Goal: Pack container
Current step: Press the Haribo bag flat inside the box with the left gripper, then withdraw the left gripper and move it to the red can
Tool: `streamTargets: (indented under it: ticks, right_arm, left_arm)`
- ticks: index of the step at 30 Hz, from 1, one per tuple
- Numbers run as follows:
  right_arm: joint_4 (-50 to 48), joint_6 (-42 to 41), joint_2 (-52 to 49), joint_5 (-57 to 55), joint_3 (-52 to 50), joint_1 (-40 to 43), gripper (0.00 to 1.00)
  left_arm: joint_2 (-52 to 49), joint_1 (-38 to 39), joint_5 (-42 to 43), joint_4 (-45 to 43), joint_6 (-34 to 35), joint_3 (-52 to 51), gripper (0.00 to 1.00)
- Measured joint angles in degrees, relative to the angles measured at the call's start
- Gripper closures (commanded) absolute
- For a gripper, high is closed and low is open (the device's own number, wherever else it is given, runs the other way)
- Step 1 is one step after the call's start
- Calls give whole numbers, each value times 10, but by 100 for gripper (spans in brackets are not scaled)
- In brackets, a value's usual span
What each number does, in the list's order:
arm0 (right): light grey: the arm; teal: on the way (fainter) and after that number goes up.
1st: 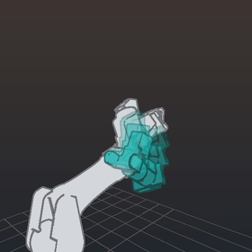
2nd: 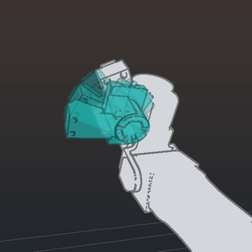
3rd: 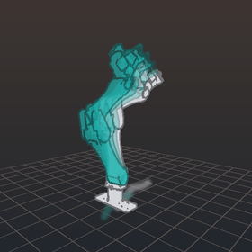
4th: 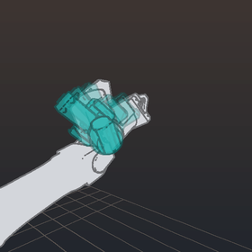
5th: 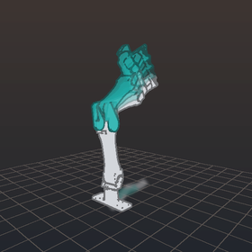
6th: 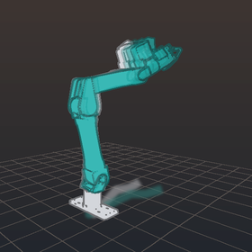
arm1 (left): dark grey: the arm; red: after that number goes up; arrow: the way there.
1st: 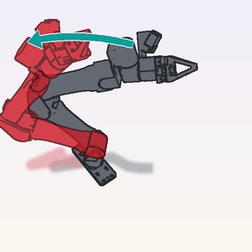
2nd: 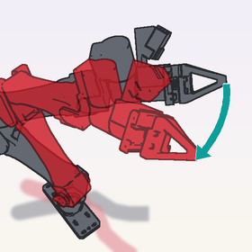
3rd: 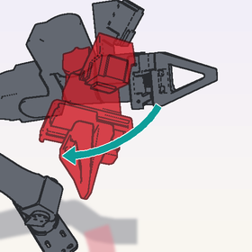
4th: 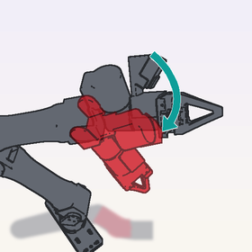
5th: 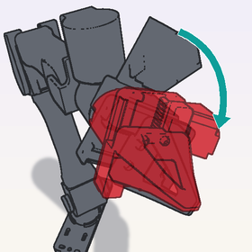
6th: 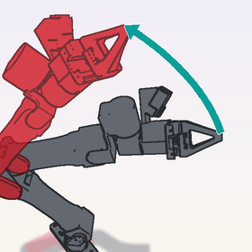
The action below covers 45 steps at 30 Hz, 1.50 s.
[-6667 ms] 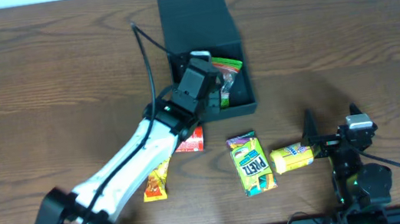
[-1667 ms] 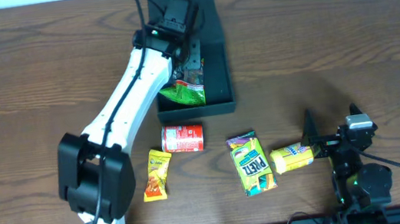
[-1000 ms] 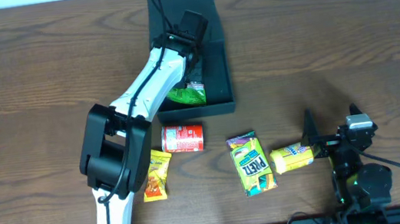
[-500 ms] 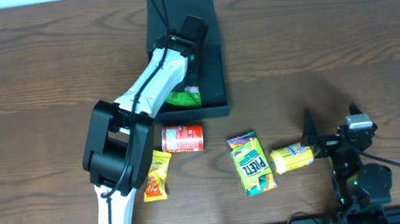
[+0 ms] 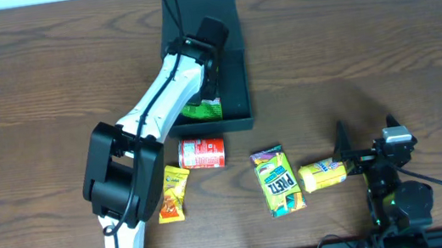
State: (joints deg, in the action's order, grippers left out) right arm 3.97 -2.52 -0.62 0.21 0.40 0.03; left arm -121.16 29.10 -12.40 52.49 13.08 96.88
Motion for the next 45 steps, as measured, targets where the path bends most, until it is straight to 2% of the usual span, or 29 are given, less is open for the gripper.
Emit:
streamTargets:
  ticks: [6,14,17,21,23,25,30,31,33,36,38,41,42,45]
  right_arm:
    - [0,0,0,0,0,0,1]
    - [0,0,0,0,0,0,1]
    - [0,0,0,0,0,0,1]
    - [0,0,0,0,0,0,1]
    - [0,0,0,0,0,0,1]
    - [0,0,0,0,0,0,1]
    - [0,0,0,0,0,0,1]
    - [0,0,0,0,0,0,1]
    - [0,0,0,0,0,0,1]
    - [0,0,0,0,0,0,1]
    - [0,0,0,0,0,0,1]
    - [0,0,0,0,0,0,1]
    - [0,0,0,0,0,0,1]
    - [0,0,0,0,0,0,1]
  left_arm:
    - [0,0,6,-36,0,-53,94]
    - [7,3,-27,-27,0,-57,94]
    - [35,4,-35,-18,0,-61,94]
    - [126,11,-36,-7,9,-65,94]
    - [176,16,-34,16,36,-64,94]
    - [234,22,-29,56,98,-64,94]
    - [327,23,22,196,339,-62,94]
    - [334,23,32,221,382,-62,89]
    - [343,28,48,269,478,-63,65]
    - [344,42,66,281,569,-66,33]
    - [344,56,82,273,606,-73,13]
    - [344,86,96,265,646,-95,7]
    - [344,99,100,264,667,-108,2]
    - [344,131,108,235,732,-150,2]
